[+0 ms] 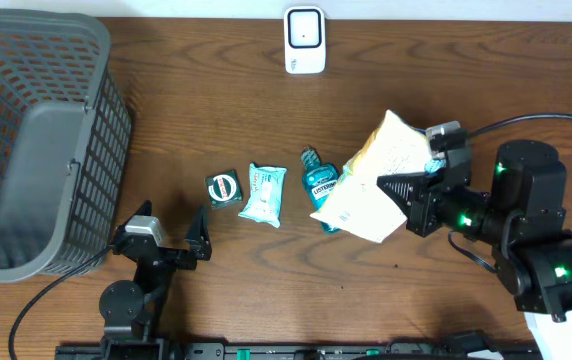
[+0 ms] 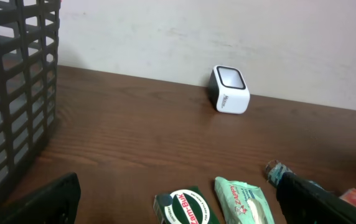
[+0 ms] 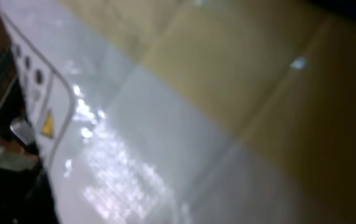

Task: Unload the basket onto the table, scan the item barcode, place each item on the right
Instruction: 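Carry the snack bag with the right gripper toward the white scanner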

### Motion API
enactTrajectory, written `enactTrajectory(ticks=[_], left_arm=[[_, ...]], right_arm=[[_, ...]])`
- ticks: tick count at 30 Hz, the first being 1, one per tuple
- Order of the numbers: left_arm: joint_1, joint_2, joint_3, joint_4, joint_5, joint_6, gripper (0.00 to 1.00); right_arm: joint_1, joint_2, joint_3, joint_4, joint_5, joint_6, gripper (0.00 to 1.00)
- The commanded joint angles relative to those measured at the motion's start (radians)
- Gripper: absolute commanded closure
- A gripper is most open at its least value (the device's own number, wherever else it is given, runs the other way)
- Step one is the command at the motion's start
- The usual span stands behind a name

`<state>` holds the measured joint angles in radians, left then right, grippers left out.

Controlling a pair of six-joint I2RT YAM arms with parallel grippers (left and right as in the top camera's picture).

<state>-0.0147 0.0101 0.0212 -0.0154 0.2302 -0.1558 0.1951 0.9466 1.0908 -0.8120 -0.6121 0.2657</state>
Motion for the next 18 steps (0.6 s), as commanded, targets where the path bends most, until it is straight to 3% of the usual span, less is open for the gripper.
enactTrajectory(ticks=[1,6,9,14,18], left_arm=[[0.004,-0.006,-0.017,-0.033,0.012,0.010,0.02],[0.004,-0.006,-0.017,-0.033,0.012,0.010,0.02],[0.004,-0.006,-0.017,-0.033,0.012,0.010,0.02],[0.004,-0.006,-0.017,-0.033,0.012,0.010,0.02],[0.004,-0.006,-0.017,-0.033,0.012,0.010,0.02]], right_arm=[[0.013,0.014,0.008,-0.012,0.007,0.224,0.99],[0.043,0.027,0.008,-0.007,0.009,0.237,0.99],[0.067,0.027,0.008,0.023,0.028,0.128,0.99],[0.137,0.039,0.007,0.108,0.259,0.069,0.99],[0.215,0.099,0.005,0.263,0.351,-0.067,0.99]])
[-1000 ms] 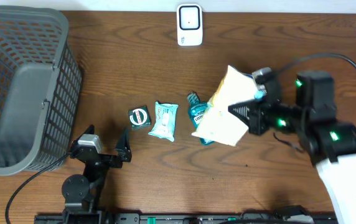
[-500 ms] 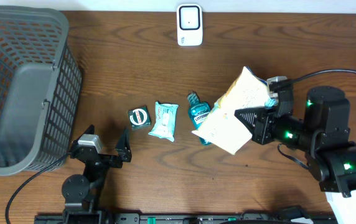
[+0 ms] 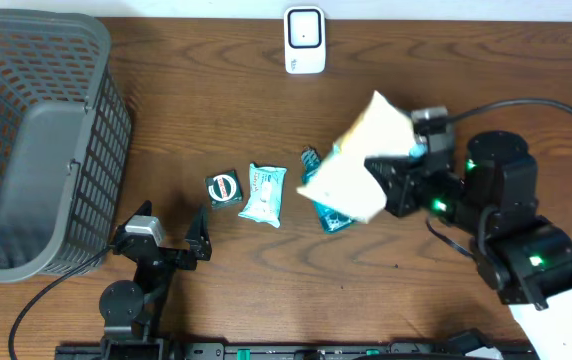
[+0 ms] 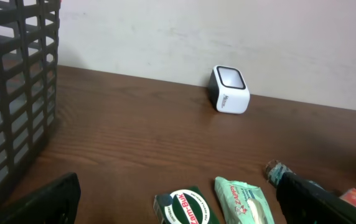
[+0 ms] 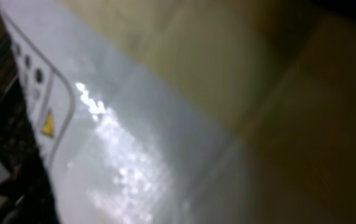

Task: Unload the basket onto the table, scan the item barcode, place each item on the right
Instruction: 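Carry the snack bag with the right gripper toward the white scanner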

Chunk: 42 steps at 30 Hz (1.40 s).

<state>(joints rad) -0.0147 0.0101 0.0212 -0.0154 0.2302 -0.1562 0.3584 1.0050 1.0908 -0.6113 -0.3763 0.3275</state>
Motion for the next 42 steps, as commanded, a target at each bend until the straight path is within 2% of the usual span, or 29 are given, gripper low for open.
enactTrajectory(ticks=[1,4,7,12,17,21,25,27,35,42], left_arm=[[0.004,-0.006,-0.017,-0.033,0.012,0.010,0.02],[0.004,-0.006,-0.017,-0.033,0.012,0.010,0.02],[0.004,-0.006,-0.017,-0.033,0.012,0.010,0.02],[0.004,-0.006,-0.017,-0.033,0.012,0.010,0.02],[0.004,-0.006,-0.017,-0.033,0.012,0.010,0.02],[0.004,-0.006,-0.017,-0.033,0.012,0.010,0.02],[0.004,-0.006,-0.017,-0.033,0.012,0.010,0.02],[0.004,-0.006,-0.017,-0.033,0.012,0.010,0.02],[0.004,-0.006,-0.017,-0.033,0.012,0.010,0.02],[0.004,-0.006,-0.017,-0.033,0.012,0.010,0.02]], right_arm=[[0.072,0.067,0.005,0.107,0.115,-0.180,0.99],[0.110,0.146,0.005,0.189,0.115,-0.349,0.97],[0.117,0.214,0.005,0.261,0.105,-0.474,0.99],[0.117,0.319,0.005,0.474,0.154,-0.504,0.99],[0.117,0.484,0.005,0.809,0.300,-0.549,0.99],[0.117,0.645,0.005,1.088,0.395,-0.657,0.99],[0.113,0.797,0.023,1.380,0.478,-0.696,0.99],[0.105,0.867,0.058,1.458,0.481,-0.726,0.99],[0.084,1.164,0.359,1.481,0.513,-0.922,0.99],[0.067,1.358,0.589,1.448,0.562,-0.951,0.99]])
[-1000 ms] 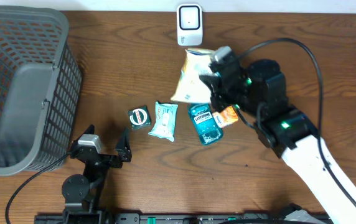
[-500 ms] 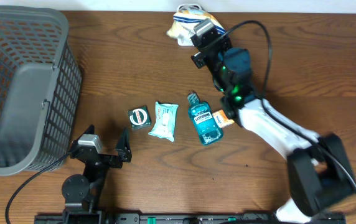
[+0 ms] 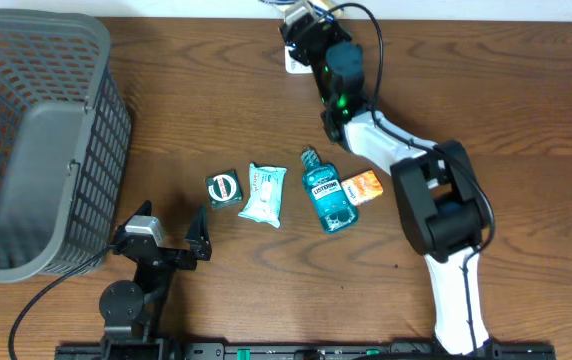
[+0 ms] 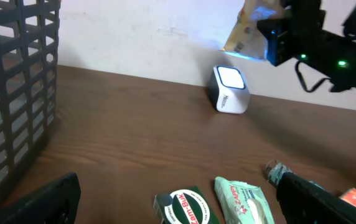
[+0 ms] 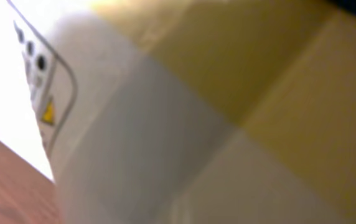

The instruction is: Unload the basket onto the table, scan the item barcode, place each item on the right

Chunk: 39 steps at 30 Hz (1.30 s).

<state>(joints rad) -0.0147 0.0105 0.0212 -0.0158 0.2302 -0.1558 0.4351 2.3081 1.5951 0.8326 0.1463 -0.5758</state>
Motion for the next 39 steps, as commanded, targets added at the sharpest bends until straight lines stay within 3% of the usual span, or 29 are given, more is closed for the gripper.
enactTrajectory(ticks=[1,13,25,29,34,39], left_arm=[[0.004,-0.006,-0.017,-0.032,0.012,0.010,0.02],[0.004,-0.006,-0.017,-0.032,0.012,0.010,0.02],[0.004,-0.006,-0.017,-0.033,0.012,0.010,0.02],[0.004,-0.006,-0.017,-0.033,0.012,0.010,0.02],[0.004,-0.006,-0.017,-0.033,0.012,0.010,0.02],[0.004,-0.006,-0.017,-0.033,0.012,0.010,0.02]], right_arm=[[-0.010,0.071,0.095,0.005,0.040,-0.064,0.99],[-0.004,0.026,0.107,0.072,0.311,-0.045,0.99],[-0.172,-0.158,0.106,-0.051,0.965,-0.317,0.99],[-0.304,-0.157,0.103,-0.294,1.006,-0.254,0.99],[-0.524,-0.155,0.103,-0.797,0.808,0.096,0.99],[-0.705,-0.142,0.102,-0.928,0.702,0.230,0.99]])
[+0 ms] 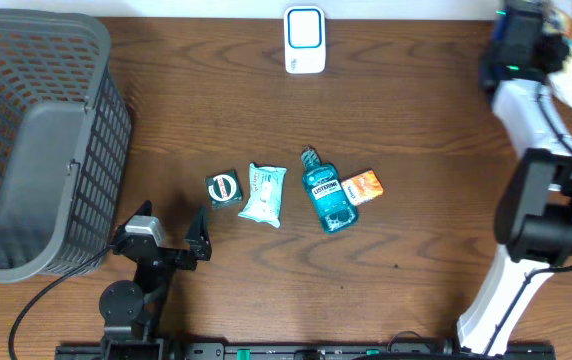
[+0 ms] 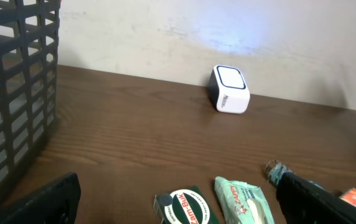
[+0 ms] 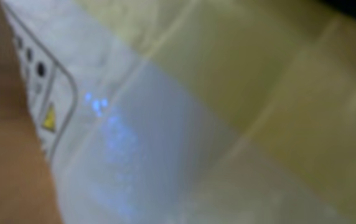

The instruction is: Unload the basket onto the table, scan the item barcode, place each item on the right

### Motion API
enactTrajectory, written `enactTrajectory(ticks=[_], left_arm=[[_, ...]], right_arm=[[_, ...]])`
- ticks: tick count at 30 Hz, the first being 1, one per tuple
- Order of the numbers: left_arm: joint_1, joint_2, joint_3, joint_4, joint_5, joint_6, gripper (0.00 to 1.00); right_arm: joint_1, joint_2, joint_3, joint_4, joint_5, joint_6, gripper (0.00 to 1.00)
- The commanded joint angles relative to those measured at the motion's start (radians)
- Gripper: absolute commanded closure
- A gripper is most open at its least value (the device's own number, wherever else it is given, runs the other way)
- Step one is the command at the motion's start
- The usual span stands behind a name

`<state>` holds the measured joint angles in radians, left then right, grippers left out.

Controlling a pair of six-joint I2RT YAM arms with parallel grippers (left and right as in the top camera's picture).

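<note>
The white barcode scanner (image 1: 305,40) stands at the table's back edge, and it also shows in the left wrist view (image 2: 230,98). My right gripper (image 1: 548,48) is at the far back right corner, shut on a white-and-yellow packet. That packet (image 3: 165,124) fills the right wrist view and hides the fingers. My left gripper (image 1: 171,243) rests open near the front edge, left of centre, holding nothing.
A grey basket (image 1: 36,140) stands at the left. In the middle lie a Zam-Buk tin (image 1: 224,187), a Zappy wipes pack (image 1: 264,192), a blue Listerine bottle (image 1: 324,192) and a small orange packet (image 1: 364,186).
My right gripper held the packet right above the scanner at the back middle. It now holds it at the back right corner, well away from the scanner. The left arm has not moved.
My right gripper held the packet to the right of the Listerine bottle, then over the bottle. Then it held the packet at the scanner at the back edge. Now the packet is at the far back right, still in the gripper.
</note>
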<state>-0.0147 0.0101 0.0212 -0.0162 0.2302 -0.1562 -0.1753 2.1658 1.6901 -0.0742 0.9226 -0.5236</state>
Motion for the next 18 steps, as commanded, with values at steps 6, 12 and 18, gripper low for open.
enactTrajectory(ticks=[6,12,18], left_arm=[[0.004,-0.006,-0.017,-0.032,0.012,0.010,0.02],[0.004,-0.006,-0.017,-0.032,0.012,0.010,0.02],[0.004,-0.006,-0.017,-0.032,0.012,0.010,0.02]], right_arm=[[-0.256,0.001,0.007,-0.108,-0.214,0.271,0.96],[-0.331,0.001,0.007,-0.185,-0.282,0.355,0.92],[-0.335,-0.008,0.008,-0.180,-0.232,0.351,0.32]])
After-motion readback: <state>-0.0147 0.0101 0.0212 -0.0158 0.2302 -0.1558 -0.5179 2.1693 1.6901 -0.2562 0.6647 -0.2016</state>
